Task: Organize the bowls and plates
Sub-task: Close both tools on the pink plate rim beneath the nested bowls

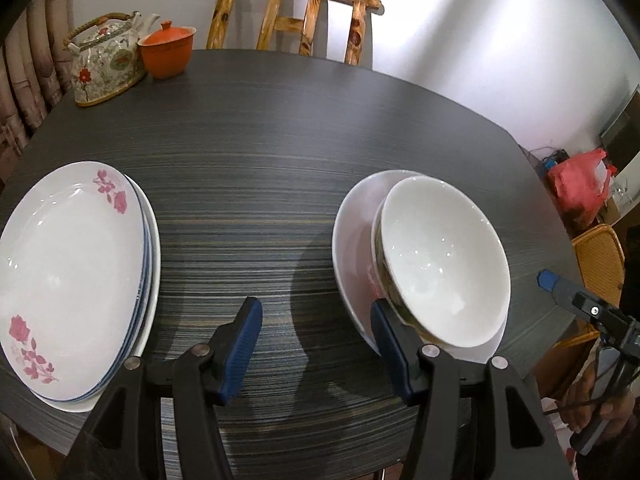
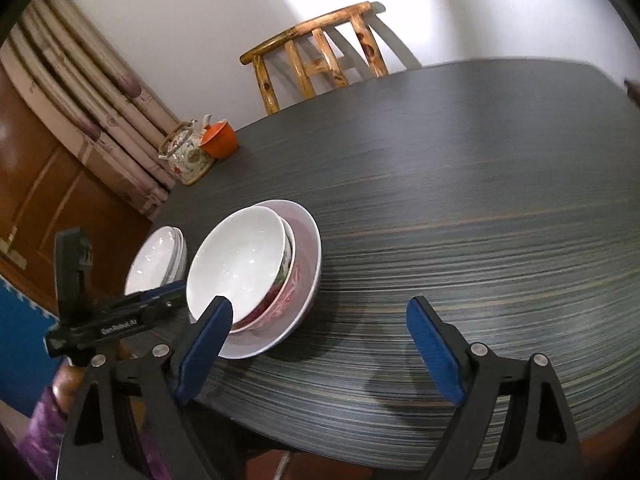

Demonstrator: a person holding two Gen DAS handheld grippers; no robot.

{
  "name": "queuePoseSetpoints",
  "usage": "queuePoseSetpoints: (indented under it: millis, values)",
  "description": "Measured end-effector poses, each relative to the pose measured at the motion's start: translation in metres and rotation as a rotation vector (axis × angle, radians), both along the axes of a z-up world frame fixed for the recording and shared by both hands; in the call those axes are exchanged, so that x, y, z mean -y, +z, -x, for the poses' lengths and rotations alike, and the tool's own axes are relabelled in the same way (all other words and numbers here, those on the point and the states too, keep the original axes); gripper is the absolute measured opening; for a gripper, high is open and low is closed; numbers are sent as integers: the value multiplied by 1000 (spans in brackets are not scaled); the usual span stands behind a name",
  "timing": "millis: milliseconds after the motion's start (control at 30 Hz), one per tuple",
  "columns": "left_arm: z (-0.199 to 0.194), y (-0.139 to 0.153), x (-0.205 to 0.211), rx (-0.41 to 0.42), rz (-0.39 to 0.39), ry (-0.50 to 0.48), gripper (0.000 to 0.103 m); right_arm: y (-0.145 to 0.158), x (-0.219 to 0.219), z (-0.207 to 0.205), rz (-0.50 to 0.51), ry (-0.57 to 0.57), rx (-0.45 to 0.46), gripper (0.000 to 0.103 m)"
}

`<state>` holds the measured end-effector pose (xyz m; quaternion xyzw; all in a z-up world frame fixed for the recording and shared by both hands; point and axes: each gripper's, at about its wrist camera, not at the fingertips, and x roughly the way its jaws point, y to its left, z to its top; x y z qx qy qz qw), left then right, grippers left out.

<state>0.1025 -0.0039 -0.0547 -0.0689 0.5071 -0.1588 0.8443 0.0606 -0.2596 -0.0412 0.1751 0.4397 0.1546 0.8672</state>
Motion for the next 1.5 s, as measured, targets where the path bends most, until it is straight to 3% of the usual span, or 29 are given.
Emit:
queuePoseSetpoints:
  millis: [67,133,200,267,600,967,1200,1367,1400,1433,1500]
  values:
    - [-1,0,2,4,-16,-4,57,-3,0,-3,4,1,-6,86]
    - [-2,1,4,10,-38,-6,57,-6,-1,-5,36,-2,-6,69]
    - [-2,0,6,14,-51,-6,57,-10,-2,-9,48,11,-25,45]
    - [-3,0,7,12,-56,-4,57,-14,-4,-14,59,19,-45,37]
    - [-13,-1,5,-5,-54,25,57,-25,-5,-41,-39,46,-118,36]
    - [-20,-2,0,-2,-29,54,56,-36,-25,-75,38,100,-211,28]
    - [-22,-5,-4,-18,10,50,53,-43,-27,-84,19,127,-243,25]
    - [-20,-9,2,-26,18,19,34,-43,-27,-84,33,153,-250,25]
    - [-19,-7,5,-18,20,7,26,-43,-28,-85,38,157,-249,25]
    - [-17,-6,8,-14,24,-4,16,-43,-29,-85,42,157,-245,23]
    - [-16,-5,12,-8,23,-11,9,-42,-30,-82,37,166,-230,13]
